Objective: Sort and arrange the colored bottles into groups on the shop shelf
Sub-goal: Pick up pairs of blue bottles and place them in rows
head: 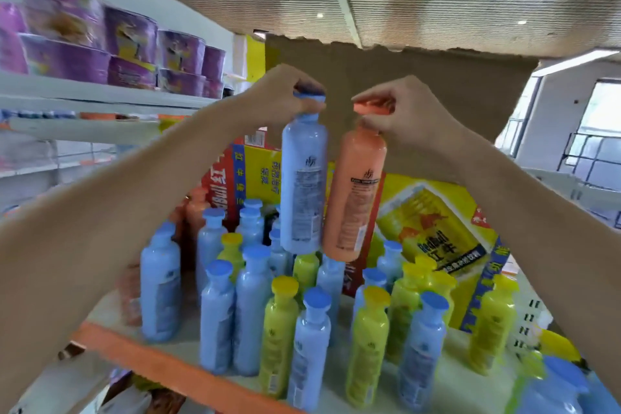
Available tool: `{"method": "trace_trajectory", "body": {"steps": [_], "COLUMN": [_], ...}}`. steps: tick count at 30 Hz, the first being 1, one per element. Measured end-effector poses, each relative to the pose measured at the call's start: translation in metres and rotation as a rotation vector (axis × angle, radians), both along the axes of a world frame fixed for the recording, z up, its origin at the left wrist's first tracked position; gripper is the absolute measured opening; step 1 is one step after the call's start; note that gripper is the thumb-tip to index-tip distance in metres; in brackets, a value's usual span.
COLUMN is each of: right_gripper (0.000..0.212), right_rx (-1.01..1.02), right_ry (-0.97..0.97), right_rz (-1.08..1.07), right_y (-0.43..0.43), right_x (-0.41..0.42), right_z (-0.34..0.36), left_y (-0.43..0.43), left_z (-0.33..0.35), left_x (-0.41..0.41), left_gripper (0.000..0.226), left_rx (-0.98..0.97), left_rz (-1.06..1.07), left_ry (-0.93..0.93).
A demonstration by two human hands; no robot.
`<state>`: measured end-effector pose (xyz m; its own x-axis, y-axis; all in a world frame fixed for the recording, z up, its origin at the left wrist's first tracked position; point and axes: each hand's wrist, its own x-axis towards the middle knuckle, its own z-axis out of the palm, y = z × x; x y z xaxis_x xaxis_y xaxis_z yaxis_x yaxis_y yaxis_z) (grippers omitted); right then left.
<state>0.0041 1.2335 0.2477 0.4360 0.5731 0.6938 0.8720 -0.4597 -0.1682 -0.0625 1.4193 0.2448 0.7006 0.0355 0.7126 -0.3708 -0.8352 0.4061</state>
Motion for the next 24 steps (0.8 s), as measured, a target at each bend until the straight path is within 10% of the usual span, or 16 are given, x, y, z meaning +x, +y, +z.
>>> {"method": "trace_trajectory", "body": {"steps": [24], "right_gripper": [0.033], "right_rx": [0.039], "right_ry": [0.012], "right_rz": [-0.116], "right_y": [0.174], "right_x": [0.072], "right_z": [-0.009], "left_y": [0.205], "left_z": [-0.041], "left_x": [0.110], "left_gripper": [0.031], "left_rx": [0.098], "left_rz": [0.086], "left_ry": [0.156]}}
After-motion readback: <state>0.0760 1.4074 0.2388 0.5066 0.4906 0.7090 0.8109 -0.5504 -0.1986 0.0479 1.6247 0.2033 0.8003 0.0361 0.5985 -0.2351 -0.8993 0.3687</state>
